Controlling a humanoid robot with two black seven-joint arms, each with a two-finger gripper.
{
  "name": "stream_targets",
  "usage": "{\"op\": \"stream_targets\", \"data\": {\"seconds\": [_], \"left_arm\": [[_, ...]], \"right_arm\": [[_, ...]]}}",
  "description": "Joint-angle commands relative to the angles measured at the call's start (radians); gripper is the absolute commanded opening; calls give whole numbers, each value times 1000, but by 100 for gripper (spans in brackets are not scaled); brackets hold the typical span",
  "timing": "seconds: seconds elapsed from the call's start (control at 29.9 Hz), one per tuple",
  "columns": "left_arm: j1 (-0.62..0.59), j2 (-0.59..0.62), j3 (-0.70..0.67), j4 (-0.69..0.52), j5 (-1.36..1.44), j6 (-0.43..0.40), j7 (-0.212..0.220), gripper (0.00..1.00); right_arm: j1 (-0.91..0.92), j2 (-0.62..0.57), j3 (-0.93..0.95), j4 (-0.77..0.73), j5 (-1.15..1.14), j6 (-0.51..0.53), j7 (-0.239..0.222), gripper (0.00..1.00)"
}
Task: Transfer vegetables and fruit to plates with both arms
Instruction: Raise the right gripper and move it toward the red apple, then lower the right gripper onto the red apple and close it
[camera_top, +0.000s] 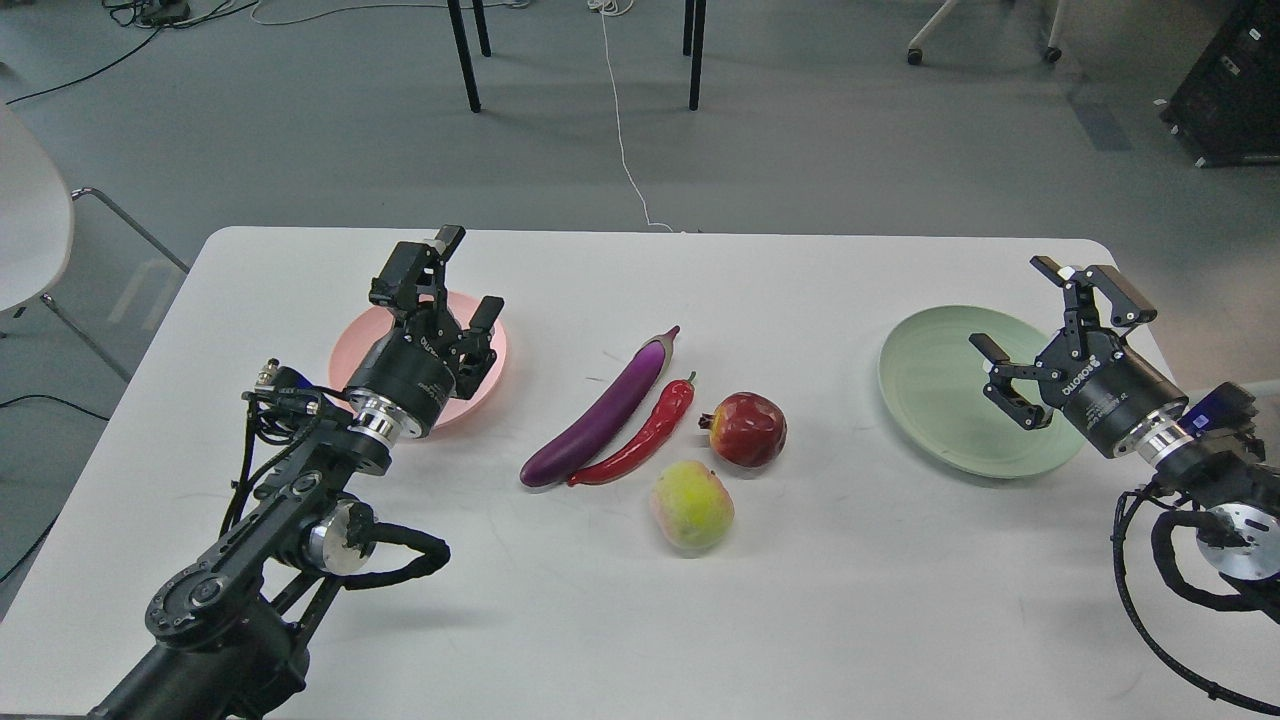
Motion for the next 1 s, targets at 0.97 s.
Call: {"op": "stream_targets", "data": {"seconds": [0.97], "left_arm": [[-11,8,3,-62,-11,-25,-51,98]], "right_arm": [[1122,-32,-865,228,-1106,0,0,99]]}}
